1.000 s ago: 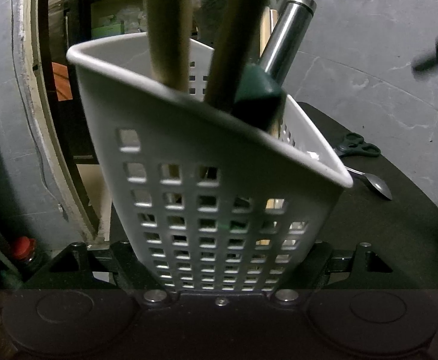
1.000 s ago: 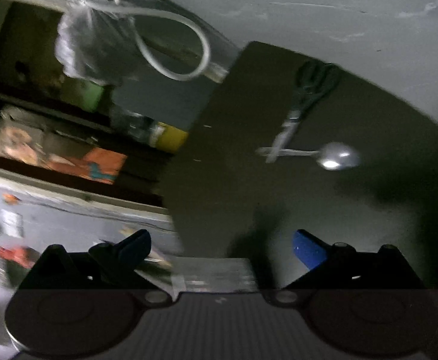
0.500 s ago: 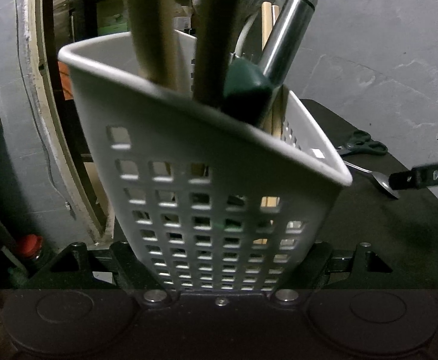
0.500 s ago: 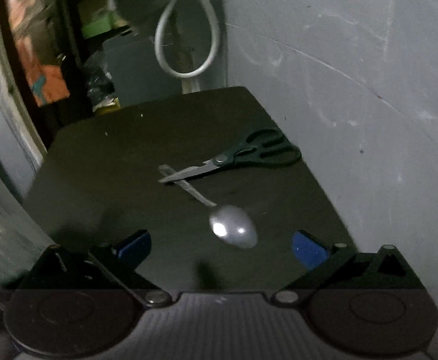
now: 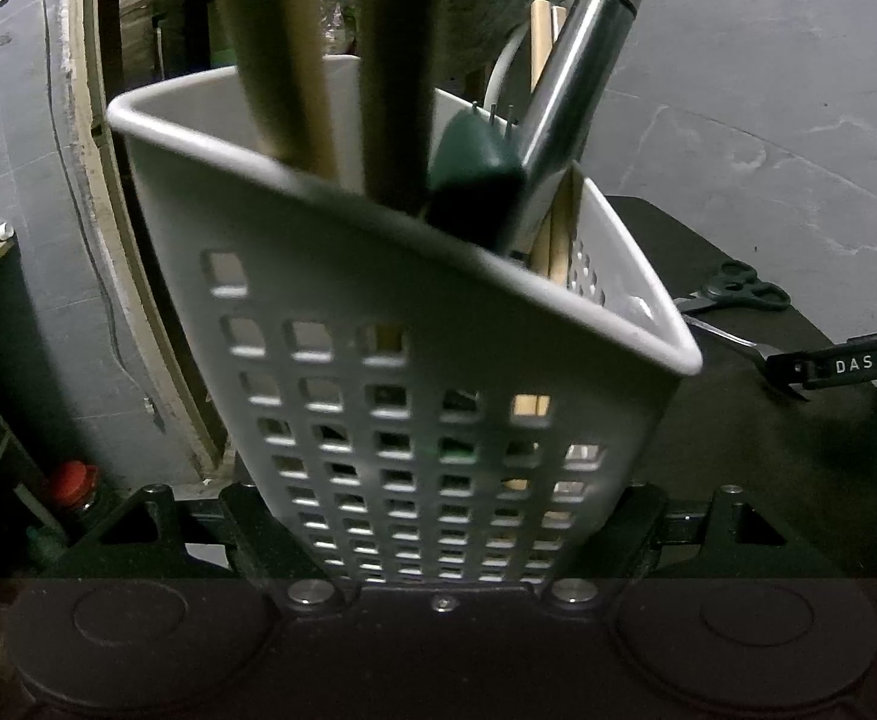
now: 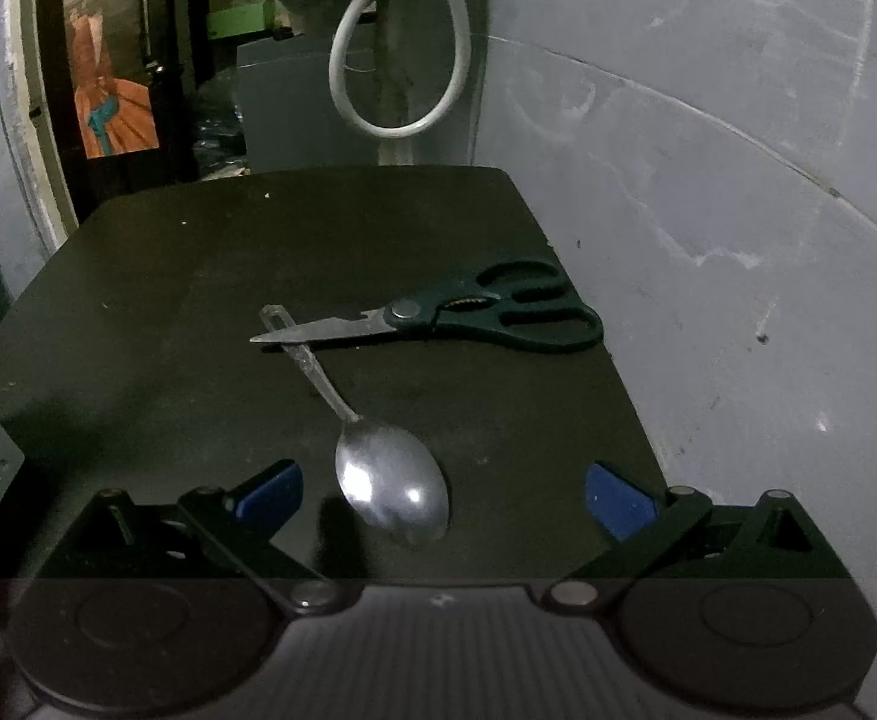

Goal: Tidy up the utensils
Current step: 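Move the right tool down over the metal spoon beside the scissors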

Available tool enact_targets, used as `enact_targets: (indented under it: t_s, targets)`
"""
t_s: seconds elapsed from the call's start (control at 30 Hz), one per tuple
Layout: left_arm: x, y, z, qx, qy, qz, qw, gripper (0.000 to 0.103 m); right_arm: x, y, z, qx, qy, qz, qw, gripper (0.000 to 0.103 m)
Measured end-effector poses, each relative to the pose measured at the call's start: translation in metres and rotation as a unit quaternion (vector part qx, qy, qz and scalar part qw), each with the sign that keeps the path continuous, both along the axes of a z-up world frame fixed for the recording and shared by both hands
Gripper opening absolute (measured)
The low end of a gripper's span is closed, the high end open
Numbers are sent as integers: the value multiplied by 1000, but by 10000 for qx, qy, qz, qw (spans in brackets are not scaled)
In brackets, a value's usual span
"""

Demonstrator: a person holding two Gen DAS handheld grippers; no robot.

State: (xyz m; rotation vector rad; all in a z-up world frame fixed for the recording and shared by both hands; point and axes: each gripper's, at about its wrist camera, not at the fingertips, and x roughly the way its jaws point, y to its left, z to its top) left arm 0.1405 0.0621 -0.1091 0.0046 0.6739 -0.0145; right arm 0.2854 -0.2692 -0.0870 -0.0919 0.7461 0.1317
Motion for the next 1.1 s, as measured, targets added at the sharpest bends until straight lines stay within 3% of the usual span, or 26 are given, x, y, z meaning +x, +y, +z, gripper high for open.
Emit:
enact_targets:
  t_s: [1.1]
  targets:
    - [0, -4, 2, 35, -3, 55, 10000, 81, 18, 3, -16, 104, 138, 90, 9998, 101]
